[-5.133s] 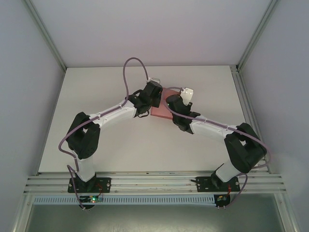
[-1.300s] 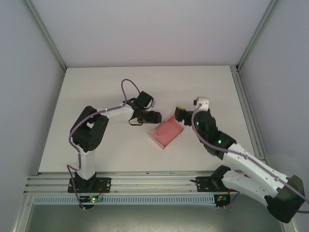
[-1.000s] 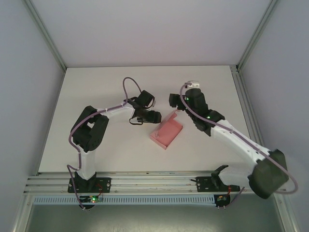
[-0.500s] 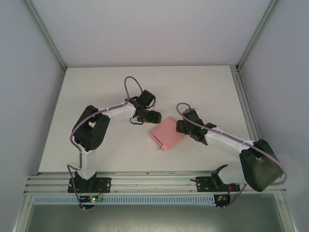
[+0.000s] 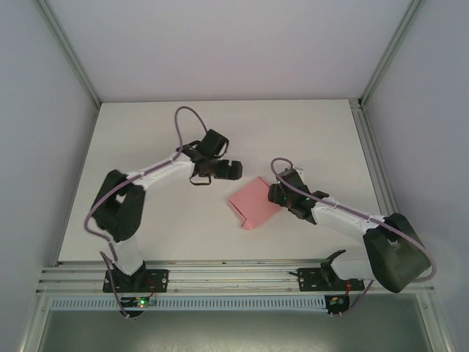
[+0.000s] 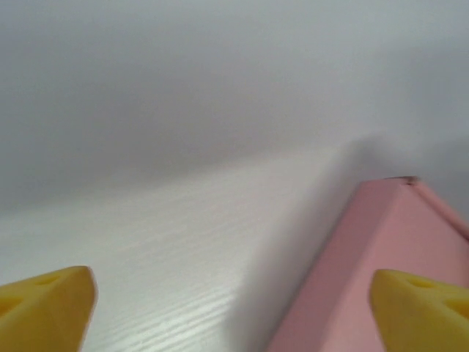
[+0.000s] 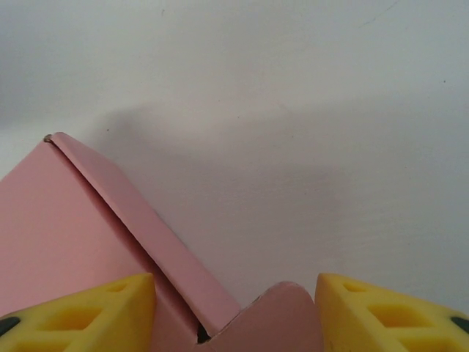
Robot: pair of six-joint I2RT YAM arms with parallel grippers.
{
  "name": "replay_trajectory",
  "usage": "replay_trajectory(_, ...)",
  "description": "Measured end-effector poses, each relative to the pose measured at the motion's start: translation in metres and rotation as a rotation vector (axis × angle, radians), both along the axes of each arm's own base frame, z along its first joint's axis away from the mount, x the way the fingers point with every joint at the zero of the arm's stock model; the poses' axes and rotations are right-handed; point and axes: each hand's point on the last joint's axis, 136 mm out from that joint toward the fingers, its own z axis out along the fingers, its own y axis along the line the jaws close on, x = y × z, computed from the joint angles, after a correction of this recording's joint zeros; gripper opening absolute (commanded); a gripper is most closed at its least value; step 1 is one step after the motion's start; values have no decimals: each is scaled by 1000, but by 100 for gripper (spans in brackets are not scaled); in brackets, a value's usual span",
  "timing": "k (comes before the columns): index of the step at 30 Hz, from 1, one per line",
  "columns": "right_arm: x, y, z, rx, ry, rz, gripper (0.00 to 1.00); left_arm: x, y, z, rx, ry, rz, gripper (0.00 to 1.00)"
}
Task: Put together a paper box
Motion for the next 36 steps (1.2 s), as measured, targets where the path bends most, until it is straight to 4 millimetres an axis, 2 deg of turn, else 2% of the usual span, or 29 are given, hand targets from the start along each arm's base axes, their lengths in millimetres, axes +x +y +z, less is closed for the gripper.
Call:
replay_trajectory(2,-1,0,3,7,-4,-1,60,-11,4,19,-66,-11,10,100)
replay_trajectory(4,-2,0,6,20,-8,-10,60,-27,3,25,-150,9,6,100)
replay_trajectory(6,-2,0,6,26,-9,-16,59,-46,-2,14,-220,74,-7,100)
replay_trajectory(10,-6,1,3,33,1,-21,56,-81,-6,-26,-282,240,-6,100)
replay_trajectory(13,-10,3,-2,37,13,-19,56,-93,-18,-39,-336,322,-10,95)
replay_trajectory(17,-15,7,-7,53,19,-23,56,-94,-36,-44,-407,367,-25,73)
replay_trajectory(22,-15,4,-7,70,-1,-55,56,-93,-40,-65,-440,438,19,47)
replay_trajectory(24,-16,0,-6,68,-9,-65,57,-90,-41,-63,-452,430,20,44)
replay_trajectory(29,-23,-2,5,110,-19,-28,67,-88,-41,-63,-464,417,-3,33)
replay_trajectory(35,-13,-15,44,243,-112,33,75,-72,-31,-59,-526,375,-57,29)
replay_trajectory(36,-12,-17,48,262,-119,43,76,-70,-28,-60,-530,367,-66,26)
